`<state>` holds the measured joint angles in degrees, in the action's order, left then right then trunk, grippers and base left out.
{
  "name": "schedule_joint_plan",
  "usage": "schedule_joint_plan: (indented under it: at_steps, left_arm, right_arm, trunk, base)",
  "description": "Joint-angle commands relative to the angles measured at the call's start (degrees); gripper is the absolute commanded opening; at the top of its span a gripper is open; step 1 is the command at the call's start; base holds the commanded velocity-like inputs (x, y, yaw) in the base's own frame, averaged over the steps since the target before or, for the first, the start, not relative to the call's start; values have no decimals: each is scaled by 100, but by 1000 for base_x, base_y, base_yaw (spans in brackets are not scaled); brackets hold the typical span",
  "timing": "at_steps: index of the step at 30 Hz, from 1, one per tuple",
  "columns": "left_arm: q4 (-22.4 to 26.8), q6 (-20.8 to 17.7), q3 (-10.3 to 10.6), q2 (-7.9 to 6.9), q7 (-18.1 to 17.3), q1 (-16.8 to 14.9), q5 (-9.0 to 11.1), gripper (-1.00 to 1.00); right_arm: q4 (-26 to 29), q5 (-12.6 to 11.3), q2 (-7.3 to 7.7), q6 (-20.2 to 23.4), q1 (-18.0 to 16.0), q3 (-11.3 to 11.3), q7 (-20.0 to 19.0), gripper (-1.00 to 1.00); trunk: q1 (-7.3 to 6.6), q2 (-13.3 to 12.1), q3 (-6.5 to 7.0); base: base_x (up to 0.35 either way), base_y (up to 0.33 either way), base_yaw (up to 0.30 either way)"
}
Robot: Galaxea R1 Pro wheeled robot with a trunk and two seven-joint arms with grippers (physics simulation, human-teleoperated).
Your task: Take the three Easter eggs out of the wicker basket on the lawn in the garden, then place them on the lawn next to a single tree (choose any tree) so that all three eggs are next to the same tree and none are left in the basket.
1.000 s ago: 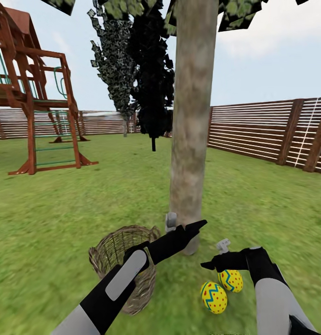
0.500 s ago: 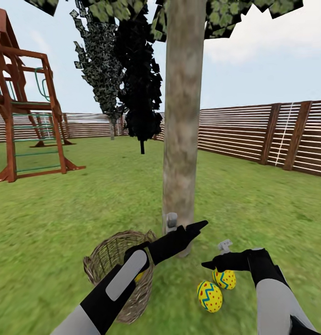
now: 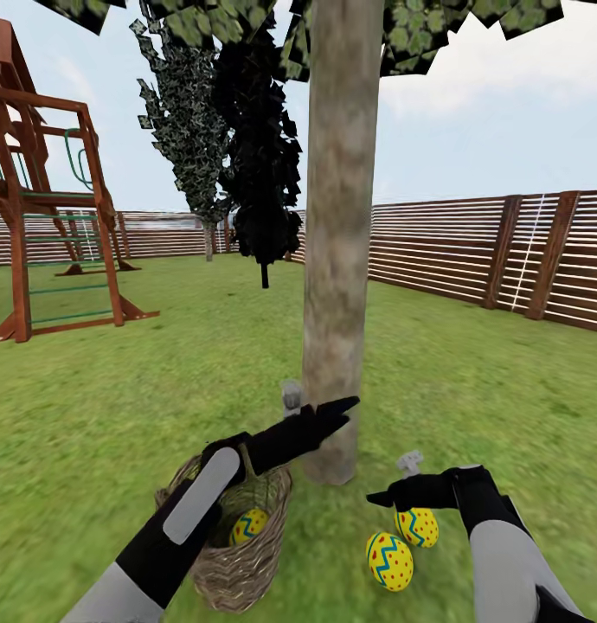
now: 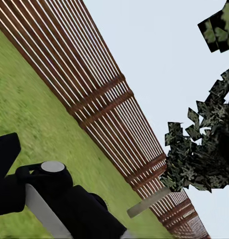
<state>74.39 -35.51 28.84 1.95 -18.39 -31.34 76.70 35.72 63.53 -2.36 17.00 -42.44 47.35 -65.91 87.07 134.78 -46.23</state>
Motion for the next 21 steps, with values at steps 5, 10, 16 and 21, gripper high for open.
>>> schedule_joint_plan:
  at_steps: [5, 10, 16, 21]
  left_arm:
    - [30, -444, -314, 20, 14, -4, 36, 100]
    - [-7, -457, -326, 59, -3, -4, 34, 100]
    - [-37, -457, -336, 42, -23, -4, 39, 100]
    - [-37, -451, -351, 4, -28, -4, 191, 100]
  right_arm:
    - [61, 13, -3, 73, -16, 34, -32, 100]
    - [131, 13, 19, 537, -28, 28, -20, 100]
    - [237, 10, 27, 609, -28, 36, -34, 100]
    - [242, 18, 9, 612, -28, 37, -36, 100]
  trunk:
    - [-111, -199, 84]
    - [-221, -399, 173]
    - [-353, -640, 281]
    - [-463, -841, 371]
  base:
    - [0, 0, 0]
    - [0, 3, 0]
    - [0, 236, 0]
    - [0, 297, 105]
